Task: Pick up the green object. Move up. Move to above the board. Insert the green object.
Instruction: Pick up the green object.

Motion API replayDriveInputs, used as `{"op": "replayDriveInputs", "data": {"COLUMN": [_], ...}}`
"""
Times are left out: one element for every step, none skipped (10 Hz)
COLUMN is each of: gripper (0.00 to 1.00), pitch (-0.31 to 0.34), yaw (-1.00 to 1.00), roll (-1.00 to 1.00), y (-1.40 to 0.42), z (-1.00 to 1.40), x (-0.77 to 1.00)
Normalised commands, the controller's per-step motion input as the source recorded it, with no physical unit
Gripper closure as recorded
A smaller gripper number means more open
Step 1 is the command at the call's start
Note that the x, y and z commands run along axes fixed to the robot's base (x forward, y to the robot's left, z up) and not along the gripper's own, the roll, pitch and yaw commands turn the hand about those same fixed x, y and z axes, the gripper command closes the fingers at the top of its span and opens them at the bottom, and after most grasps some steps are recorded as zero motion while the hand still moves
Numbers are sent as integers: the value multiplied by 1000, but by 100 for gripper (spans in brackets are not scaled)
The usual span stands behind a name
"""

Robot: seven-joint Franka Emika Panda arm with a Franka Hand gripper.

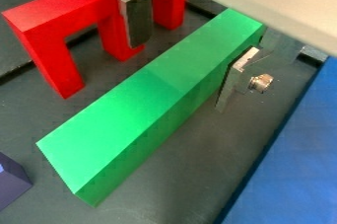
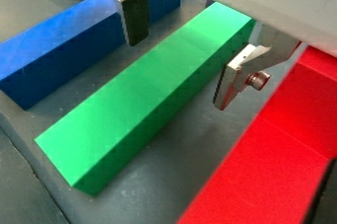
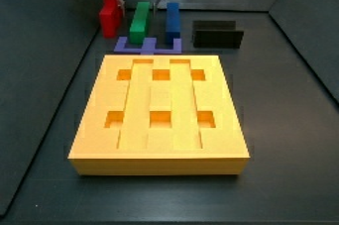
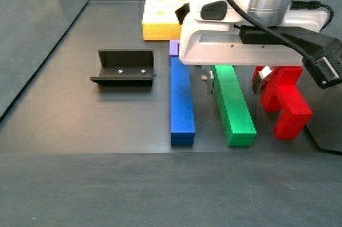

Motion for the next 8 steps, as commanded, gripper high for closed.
{"op": "replayDriveInputs", "data": {"gripper": [0, 0, 0, 0, 0, 0, 0, 100], "pitch": [26, 29, 24, 0, 0, 0, 0, 0], "yaw": [-66, -40, -46, -26, -23, 0, 0, 0], "roll": [90, 83, 26, 0, 0, 0, 0, 0], "y": [0, 0, 0, 0, 0, 0, 0, 0], "z": [-340, -297, -206, -154, -137, -26, 0, 0], "x": [237, 254, 166, 0, 0, 0, 0, 0]}}
